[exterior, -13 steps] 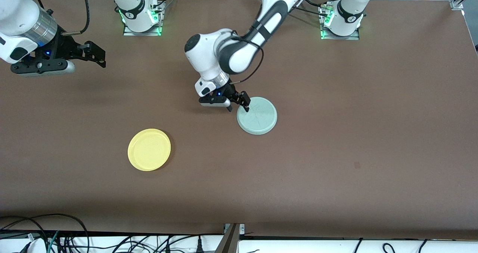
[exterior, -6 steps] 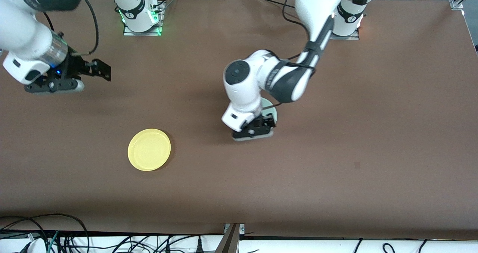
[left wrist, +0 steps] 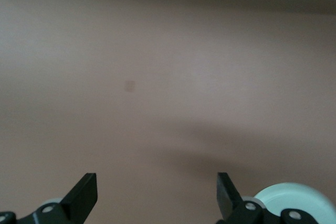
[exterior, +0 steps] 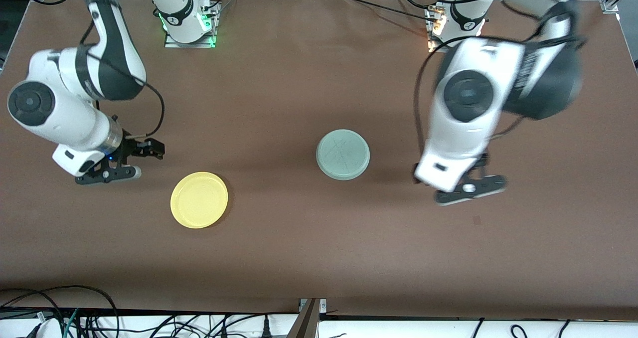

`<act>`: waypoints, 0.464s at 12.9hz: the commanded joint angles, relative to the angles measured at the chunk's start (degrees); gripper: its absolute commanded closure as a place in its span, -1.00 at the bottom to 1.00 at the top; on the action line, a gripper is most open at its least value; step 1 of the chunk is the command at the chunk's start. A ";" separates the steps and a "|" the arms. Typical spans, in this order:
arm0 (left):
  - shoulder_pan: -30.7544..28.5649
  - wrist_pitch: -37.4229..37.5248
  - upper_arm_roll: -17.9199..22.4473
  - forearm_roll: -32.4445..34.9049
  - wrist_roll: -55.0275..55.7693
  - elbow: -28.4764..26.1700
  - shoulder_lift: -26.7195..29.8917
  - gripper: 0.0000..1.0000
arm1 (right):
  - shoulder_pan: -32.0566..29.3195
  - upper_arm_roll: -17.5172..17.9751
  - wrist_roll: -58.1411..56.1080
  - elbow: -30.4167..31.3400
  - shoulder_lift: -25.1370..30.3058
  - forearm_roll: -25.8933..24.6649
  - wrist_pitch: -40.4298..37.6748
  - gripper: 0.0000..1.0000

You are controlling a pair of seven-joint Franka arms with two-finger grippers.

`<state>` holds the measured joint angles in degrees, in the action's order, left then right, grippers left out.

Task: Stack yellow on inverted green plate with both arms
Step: 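Reach the right gripper to the yellow plate rim while the left gripper withdraws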

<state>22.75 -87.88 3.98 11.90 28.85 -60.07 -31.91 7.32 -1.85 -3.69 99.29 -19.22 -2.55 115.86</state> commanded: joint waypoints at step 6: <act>-14.21 2.91 -0.11 -9.52 -19.79 -12.40 14.04 -1.00 | -3.01 0.44 -1.67 -8.15 -18.75 3.51 15.36 -0.99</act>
<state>10.37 -82.36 4.12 4.41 11.39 -63.51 -24.96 4.54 -1.96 -5.40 93.35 -35.91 -0.56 130.47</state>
